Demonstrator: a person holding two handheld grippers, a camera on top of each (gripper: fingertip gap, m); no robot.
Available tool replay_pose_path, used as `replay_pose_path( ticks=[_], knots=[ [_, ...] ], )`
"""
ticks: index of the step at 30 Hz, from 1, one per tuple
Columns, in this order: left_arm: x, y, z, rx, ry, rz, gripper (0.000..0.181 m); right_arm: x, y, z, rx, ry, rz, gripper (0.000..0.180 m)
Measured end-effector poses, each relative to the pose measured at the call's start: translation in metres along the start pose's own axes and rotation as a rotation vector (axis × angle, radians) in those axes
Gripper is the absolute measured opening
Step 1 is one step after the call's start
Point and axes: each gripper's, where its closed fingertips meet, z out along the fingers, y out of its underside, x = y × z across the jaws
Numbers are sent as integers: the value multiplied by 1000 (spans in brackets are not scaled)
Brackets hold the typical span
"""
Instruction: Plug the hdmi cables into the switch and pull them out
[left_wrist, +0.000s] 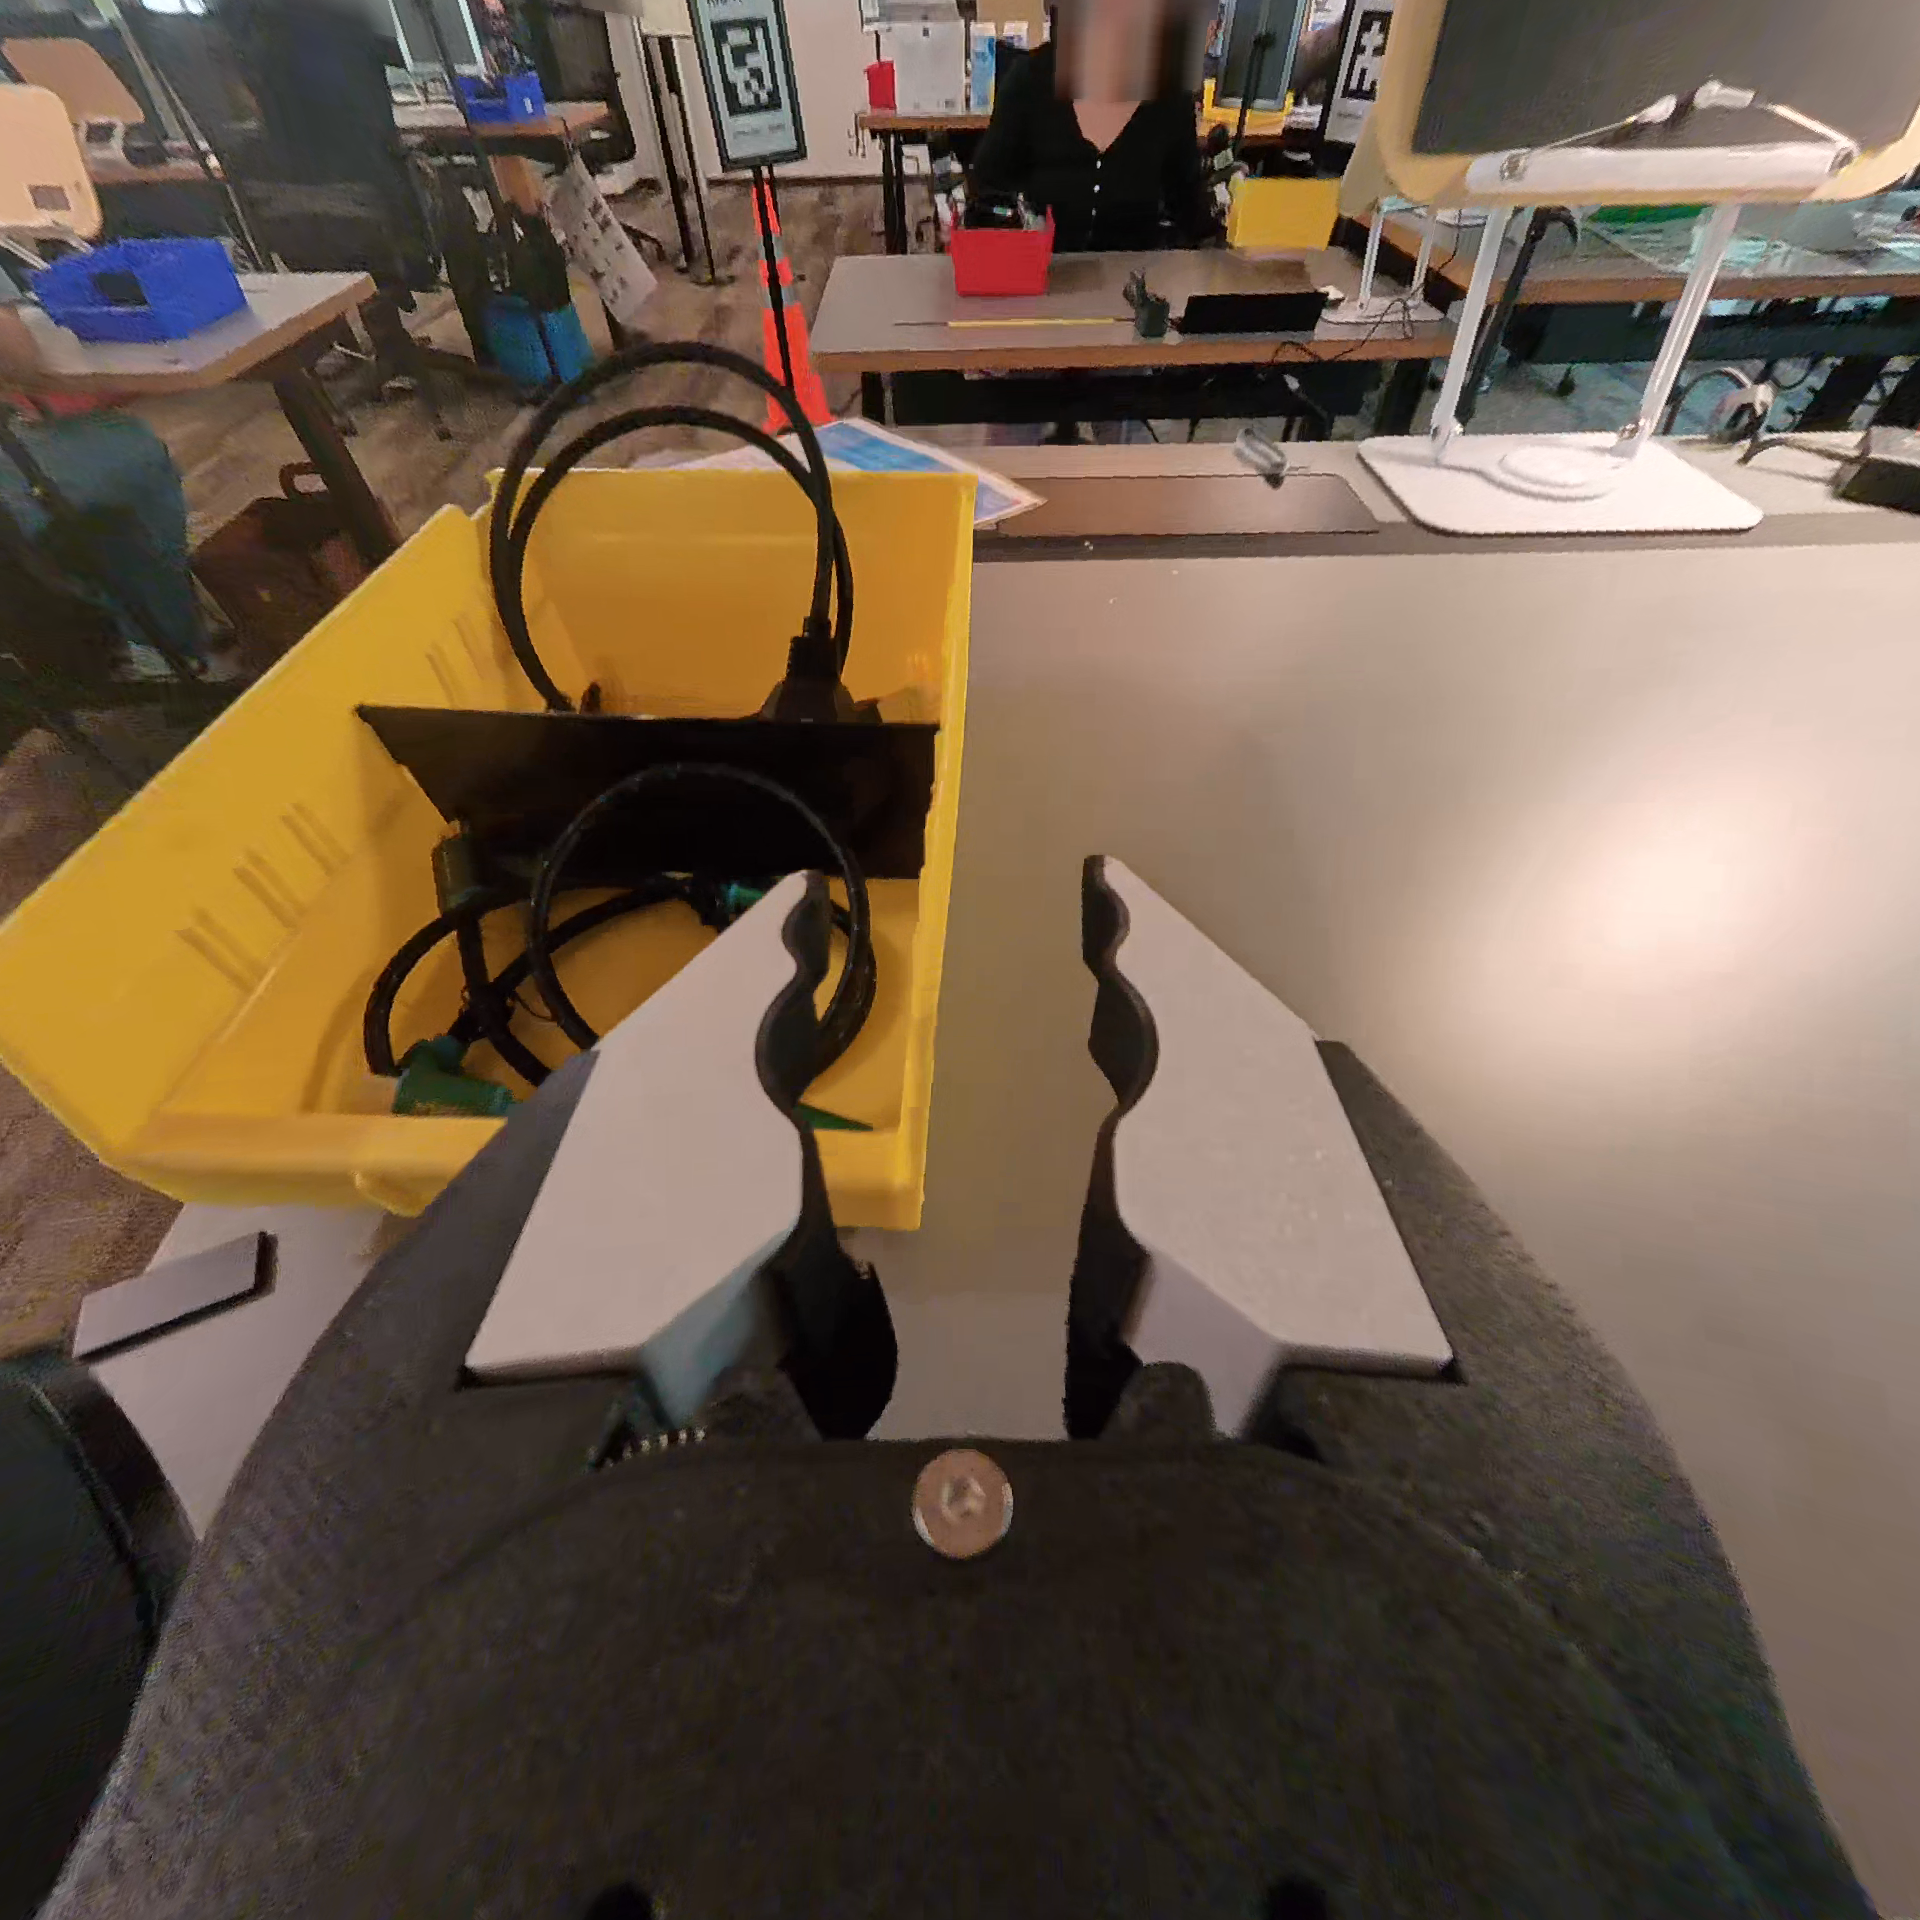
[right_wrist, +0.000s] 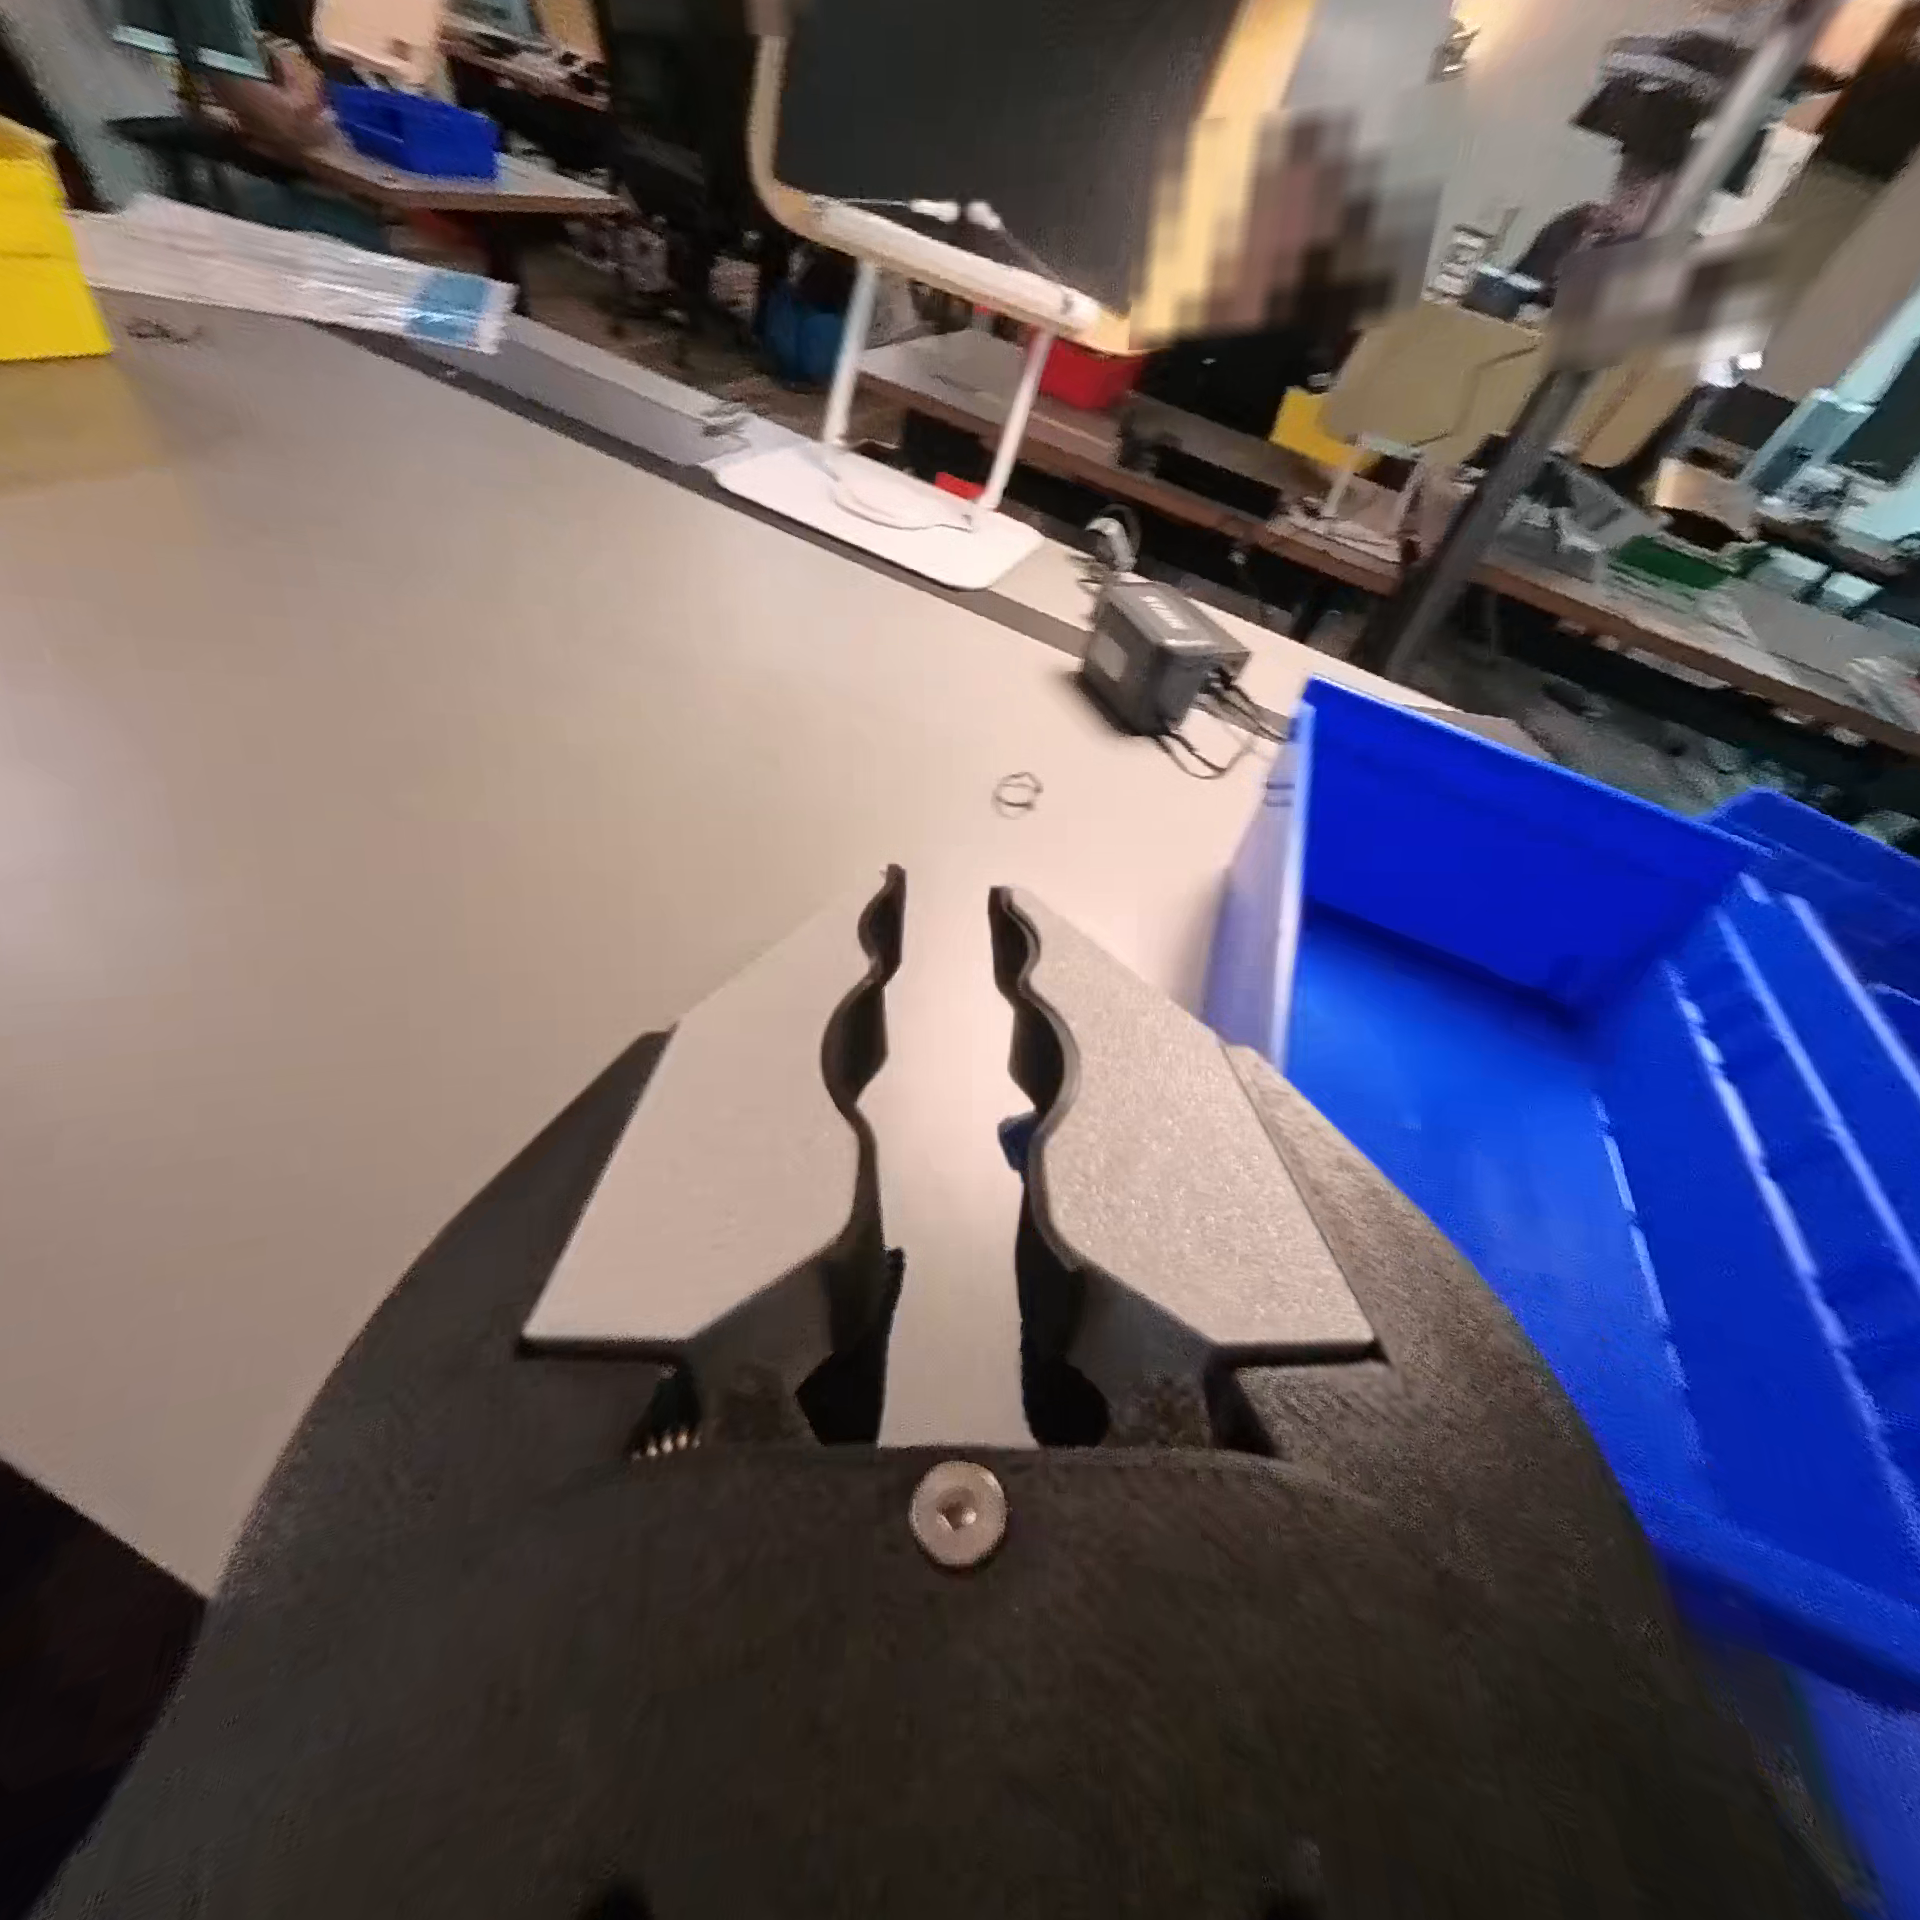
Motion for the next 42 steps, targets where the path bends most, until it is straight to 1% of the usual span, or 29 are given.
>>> replay_pose_path(
  ticks=[3, 6, 8, 9, 12, 14, 17, 19, 22, 23, 24, 25, 29, 32, 33, 37, 40, 42],
  knots=[
    [-7, -16, 16, -53, -7, -26, 53, -36, 15, 42, -42, -140, 1, 17],
    [-20, -34, 40, -84, -8, -61, 55, -58, 47, 83, -128, -249, 43, 18],
    [-27, -43, 61, -106, 32, -117, 57, -65, 66, 100, -211, -296, 78, 17],
    [-30, -47, 73, -120, 62, -158, 58, -63, 69, 104, -235, -292, 68, 21],
    [-36, -61, 111, -160, 155, -247, 59, -63, 66, 106, -216, -299, 48, 20],
    [-40, -62, 141, -228, 190, -255, 59, -65, 68, 106, -228, -312, 47, 20],
    [-44, -45, 182, -377, 195, -173, 60, -67, 70, 106, -236, -313, 36, 20],
    [-49, -28, 205, -473, 157, -133, 61, -67, 72, 108, -251, -308, 26, 20],
    [-51, -12, 231, -547, 141, -86, 61, -67, 75, 110, -270, -288, 6, 20],
    [-50, -7, 236, -569, 145, -78, 59, -67, 76, 110, -275, -282, -3, 20],
    [-51, -3, 241, -583, 140, -66, 53, -67, 77, 110, -280, -276, -13, 20],
    [-52, -1, 245, -589, 131, -51, 42, -67, 78, 111, -285, -273, -23, 20],
    [-56, -12, 243, -540, 112, -34, 24, -68, 81, 112, -300, -262, -47, 20],
    [-59, -33, 229, -460, 78, 20, 10, -68, 80, 112, -298, -261, -46, 20],
    [-60, -43, 222, -423, 62, 35, 6, -68, 80, 112, -296, -262, -45, 20],
    [-52, -106, 186, -183, 41, 73, 5, -69, 79, 111, -293, -269, -50, 20],
    [-31, -152, 154, -30, 20, 164, 5, -71, 80, 111, -292, -270, -62, 20],
    [-8, -174, 132, 42, 21, 237, 5, -71, 79, 111, -290, -268, -70, 20]
  ],
)
